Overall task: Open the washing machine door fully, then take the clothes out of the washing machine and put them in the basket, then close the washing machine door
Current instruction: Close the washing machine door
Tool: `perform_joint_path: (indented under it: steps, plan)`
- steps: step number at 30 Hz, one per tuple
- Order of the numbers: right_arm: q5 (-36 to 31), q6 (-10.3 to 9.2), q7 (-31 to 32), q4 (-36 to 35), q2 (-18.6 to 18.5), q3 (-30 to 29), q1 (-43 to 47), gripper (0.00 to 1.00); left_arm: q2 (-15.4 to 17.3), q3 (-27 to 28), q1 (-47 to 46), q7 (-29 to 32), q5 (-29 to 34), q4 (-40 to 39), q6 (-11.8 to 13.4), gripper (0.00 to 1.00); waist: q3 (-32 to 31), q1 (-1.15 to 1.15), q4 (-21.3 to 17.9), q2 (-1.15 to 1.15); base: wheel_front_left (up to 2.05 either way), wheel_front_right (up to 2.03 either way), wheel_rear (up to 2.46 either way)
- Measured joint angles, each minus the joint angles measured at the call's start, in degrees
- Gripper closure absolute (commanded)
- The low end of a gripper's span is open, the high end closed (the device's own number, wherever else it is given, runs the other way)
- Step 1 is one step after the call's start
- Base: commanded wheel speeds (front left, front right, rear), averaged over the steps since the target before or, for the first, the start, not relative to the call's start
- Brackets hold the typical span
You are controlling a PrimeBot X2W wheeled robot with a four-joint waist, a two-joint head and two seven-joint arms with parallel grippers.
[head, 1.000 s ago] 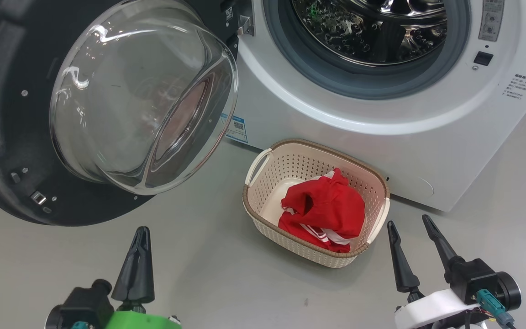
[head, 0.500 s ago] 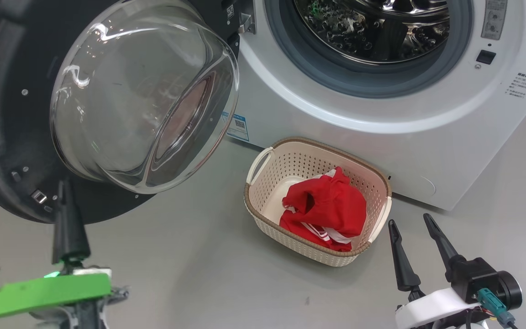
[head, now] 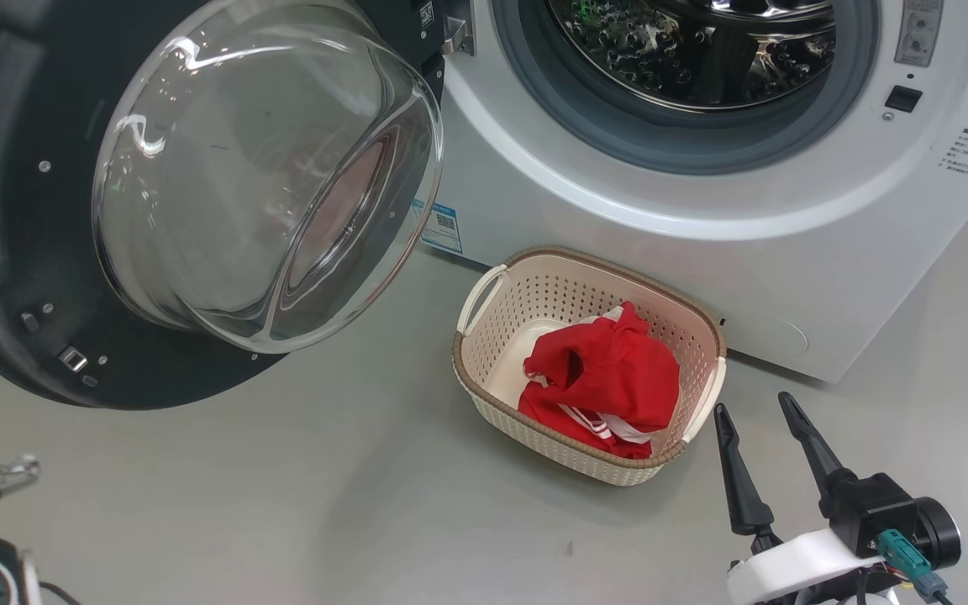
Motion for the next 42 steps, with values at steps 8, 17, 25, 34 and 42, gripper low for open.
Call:
perform_joint_path:
  steps: [8, 17, 25, 34, 42]
  plan:
    - [-0.13, 0.05, 0.0, 0.01, -0.03, -0.05, -0.09, 0.0, 4.66, 7.15, -4.88, 0.09, -4.04, 3.45, -0.36, 1.0, 0.26, 0.0, -0.01, 0.0, 0.0, 0.0, 0.0]
    - [-0.24, 0.65, 0.0, 0.07, -0.04, 0.27, -0.25, 0.0, 12.76, 9.31, -8.78, 7.6, -7.99, 16.15, 4.27, 1.0, 0.43, 0.0, -0.38, 0.0, 0.0, 0.0, 0.0]
    - [-0.68, 1.29, 0.0, 0.6, -0.07, 1.2, -0.85, 0.0, 16.63, 8.89, -12.13, 16.18, -14.74, 25.23, 7.17, 1.0, 0.83, 0.0, -1.94, 0.0, 0.0, 0.0, 0.0]
    - [-0.68, 1.57, 0.0, 0.78, -0.37, 0.97, -1.2, 0.0, 19.36, 6.9, -14.4, 23.95, -17.95, 33.15, 8.15, 1.0, 1.3, 0.0, -3.53, 0.0, 0.0, 0.0, 0.0]
    - [-0.9, 1.86, 0.0, 0.73, -0.62, 1.35, -1.37, 0.0, 21.13, 6.86, -15.73, 26.71, -18.28, 38.08, 8.4, 1.0, 2.1, 0.0, -4.07, 0.0, 0.0, 0.0, 0.0]
